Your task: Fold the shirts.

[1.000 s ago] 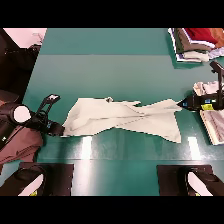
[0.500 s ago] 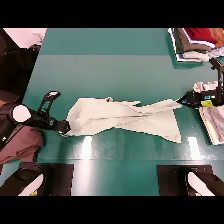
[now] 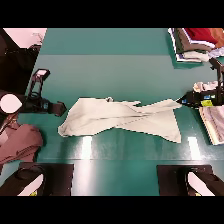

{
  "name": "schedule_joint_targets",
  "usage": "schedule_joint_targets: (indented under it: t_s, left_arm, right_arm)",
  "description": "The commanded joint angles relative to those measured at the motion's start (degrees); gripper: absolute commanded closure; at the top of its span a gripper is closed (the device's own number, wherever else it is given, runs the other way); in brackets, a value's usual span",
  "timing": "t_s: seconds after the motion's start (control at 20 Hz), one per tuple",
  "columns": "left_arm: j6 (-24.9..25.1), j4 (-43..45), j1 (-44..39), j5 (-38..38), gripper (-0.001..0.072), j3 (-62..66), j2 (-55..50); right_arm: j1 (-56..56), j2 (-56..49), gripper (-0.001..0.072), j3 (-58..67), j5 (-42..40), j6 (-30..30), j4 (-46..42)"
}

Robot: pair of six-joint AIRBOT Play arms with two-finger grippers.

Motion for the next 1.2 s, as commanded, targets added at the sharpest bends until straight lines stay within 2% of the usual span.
schedule_joint_targets:
  t_s: [0.0, 0.1, 0.15, 0.25, 0.35, 0.75, 1.05, 1.1, 1.15]
  left_arm:
    - [-0.3, -0.5, 2.3, 2.8, 0.0101, 1.9, -6.0]
    - [0.7, -5.7, 8.1, 3.1, 0.0101, 1.9, -11.3]
    - [2.9, -11.1, 11.7, 3.1, 0.0101, 1.9, -13.8]
    - [11.2, -23.8, 17.4, 1.2, 0.0101, 1.9, -18.2]
    - [17.6, -29.3, 19.4, -1.9, 0.0100, 1.9, -22.1]
    - [19.7, -29.7, 19.0, -1.5, 0.0100, 1.4, -28.0]
    - [19.3, -29.9, 14.2, 1.9, 0.0102, 1.8, -29.2]
    - [18.5, -30.1, 14.2, 1.5, 0.0182, 2.7, -29.2]
    - [18.1, -30.0, 14.4, 0.4, 0.0484, 3.9, -29.2]
  right_arm:
    - [0.0, 0.0, 0.0698, 0.0, 0.3, 0.0, 0.0]
    - [0.0, 0.0, 0.0698, 0.0, 1.2, 0.0, 0.0]
    - [0.0, 0.0, 0.0698, 0.0, 1.5, 0.0, 0.0]
    - [0.0, 0.0, 0.0698, 0.0, 1.5, 0.0, 0.0]
    - [0.0, 0.0, 0.0698, 0.0, 1.5, 0.0, 0.0]
    - [0.0, 0.0, 0.0698, 0.0, 1.4, 0.1, 0.0]
    - [0.0, 0.0, 0.0697, 0.0, 1.5, 0.1, 0.0]
    - [0.0, 0.0, 0.0697, 0.0, 1.5, 0.1, 0.0]
    - [0.0, 0.0, 0.0698, 0.0, 1.4, 0.1, 0.0]
